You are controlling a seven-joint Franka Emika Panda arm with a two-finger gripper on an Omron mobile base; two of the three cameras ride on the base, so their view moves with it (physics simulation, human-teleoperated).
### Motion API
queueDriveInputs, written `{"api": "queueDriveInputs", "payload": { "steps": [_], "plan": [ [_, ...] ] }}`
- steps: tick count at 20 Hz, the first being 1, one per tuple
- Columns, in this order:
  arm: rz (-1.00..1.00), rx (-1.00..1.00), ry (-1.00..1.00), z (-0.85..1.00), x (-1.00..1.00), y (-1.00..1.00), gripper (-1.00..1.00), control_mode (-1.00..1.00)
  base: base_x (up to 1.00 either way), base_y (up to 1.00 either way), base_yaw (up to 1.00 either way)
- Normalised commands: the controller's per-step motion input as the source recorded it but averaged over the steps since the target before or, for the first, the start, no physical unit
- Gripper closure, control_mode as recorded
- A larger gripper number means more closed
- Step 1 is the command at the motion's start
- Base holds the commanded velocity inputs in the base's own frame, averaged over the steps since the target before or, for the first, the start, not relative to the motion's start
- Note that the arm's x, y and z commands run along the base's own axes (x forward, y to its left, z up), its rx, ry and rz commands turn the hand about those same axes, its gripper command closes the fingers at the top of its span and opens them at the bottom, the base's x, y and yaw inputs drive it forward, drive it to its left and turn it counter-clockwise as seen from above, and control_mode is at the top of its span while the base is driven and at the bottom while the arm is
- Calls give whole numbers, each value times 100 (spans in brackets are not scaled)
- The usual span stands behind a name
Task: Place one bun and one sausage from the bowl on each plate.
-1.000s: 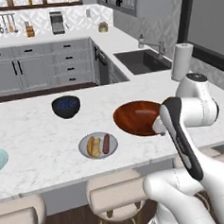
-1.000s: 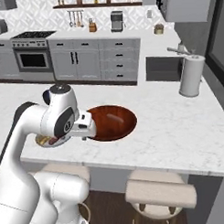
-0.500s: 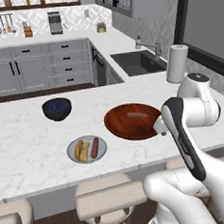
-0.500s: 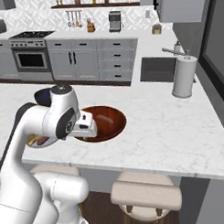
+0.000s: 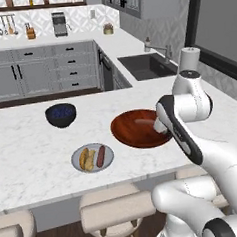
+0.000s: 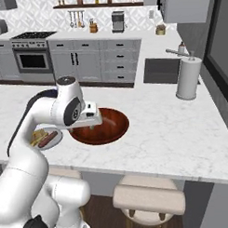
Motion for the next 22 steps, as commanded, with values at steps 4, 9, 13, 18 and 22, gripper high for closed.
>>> {"api": "queueDriveInputs", "payload": {
  "steps": [4,9,13,18,22],
  "plan": [
    [7,-21,24,-4,100,1,-100,-100,0,0,0],
    [18,-20,-4,-24,100,1,-100,-100,0,0,0],
    [17,1,-19,-69,100,-17,-100,-100,0,0,0],
    [14,-1,-21,-73,94,0,-100,-100,0,0,0],
    [3,-6,-3,-59,70,-9,-100,-100,0,0,0]
  ]
}}
